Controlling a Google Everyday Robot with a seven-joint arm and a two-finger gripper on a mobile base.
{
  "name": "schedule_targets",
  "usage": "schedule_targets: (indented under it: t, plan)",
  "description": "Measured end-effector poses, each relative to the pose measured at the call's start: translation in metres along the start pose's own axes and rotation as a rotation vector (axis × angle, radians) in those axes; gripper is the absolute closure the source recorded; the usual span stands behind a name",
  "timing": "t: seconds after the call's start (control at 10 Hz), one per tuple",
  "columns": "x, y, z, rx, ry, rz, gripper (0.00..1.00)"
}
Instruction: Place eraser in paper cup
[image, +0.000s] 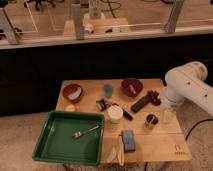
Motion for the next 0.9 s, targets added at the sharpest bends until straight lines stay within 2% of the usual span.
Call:
schedule_targets:
  t: [0.9]
  plan:
    - [0.0000,0.0000,0.0000,0.000,0.000,0.000,0.20]
